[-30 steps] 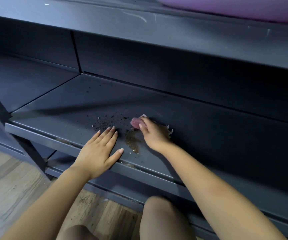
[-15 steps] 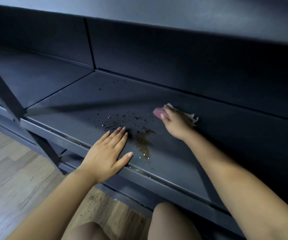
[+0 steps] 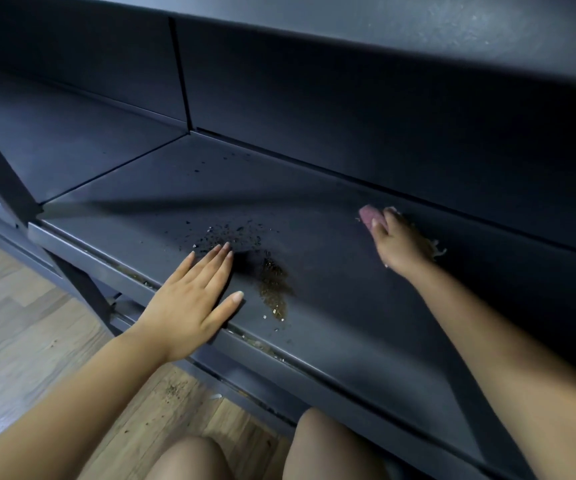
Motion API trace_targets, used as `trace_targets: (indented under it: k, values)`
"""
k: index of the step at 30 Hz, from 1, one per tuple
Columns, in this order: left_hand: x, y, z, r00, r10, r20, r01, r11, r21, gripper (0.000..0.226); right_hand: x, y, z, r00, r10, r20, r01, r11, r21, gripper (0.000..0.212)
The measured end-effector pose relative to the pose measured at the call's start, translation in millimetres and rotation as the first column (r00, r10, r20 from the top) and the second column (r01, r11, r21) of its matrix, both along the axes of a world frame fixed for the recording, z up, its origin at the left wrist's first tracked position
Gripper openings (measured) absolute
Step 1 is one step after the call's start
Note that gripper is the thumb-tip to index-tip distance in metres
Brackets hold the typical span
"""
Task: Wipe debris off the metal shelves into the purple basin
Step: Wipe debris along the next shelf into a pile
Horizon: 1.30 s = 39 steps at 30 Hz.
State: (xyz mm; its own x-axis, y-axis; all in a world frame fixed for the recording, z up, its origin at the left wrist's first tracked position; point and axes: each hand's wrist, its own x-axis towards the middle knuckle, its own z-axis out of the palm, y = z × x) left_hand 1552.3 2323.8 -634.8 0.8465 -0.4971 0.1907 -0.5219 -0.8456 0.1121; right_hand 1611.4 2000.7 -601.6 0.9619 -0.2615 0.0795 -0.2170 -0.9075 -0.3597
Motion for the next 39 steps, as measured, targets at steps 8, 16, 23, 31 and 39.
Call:
trace_targets:
  k: [8,16,23,31,39]
  values:
    - [-2.4,-3.6,4.1,0.998,0.04,-0.055,-0.039,0.999,0.017,0.091,11.7,111.7,2.9,0.865,0.501,0.038,-0.502,0.865,0.02,0.04]
    - [-3.9,-4.1,5.4,0.995,0.051,-0.08,-0.049,0.998,0.029,0.088,7.3,78.2,1.5,0.858,0.51,0.061,-0.513,0.853,0.097,0.043]
    - [-2.7,-3.4,2.2,0.999,0.032,-0.01,-0.032,0.999,0.038,0.081,45.0,-20.4,-2.2,0.998,-0.048,-0.028,0.05,0.996,0.07,0.042]
    - [-0.6,-2.5,-1.2,0.999,0.016,0.047,-0.017,1.0,0.023,0.073,49.1,93.9,-3.5,0.872,0.487,0.045,-0.487,0.873,-0.011,0.04]
    - [5.3,11.0,-0.4,0.986,-0.044,0.163,0.033,0.997,0.072,0.057,16.3,108.7,3.1,0.836,0.53,0.14,-0.544,0.835,0.087,0.039]
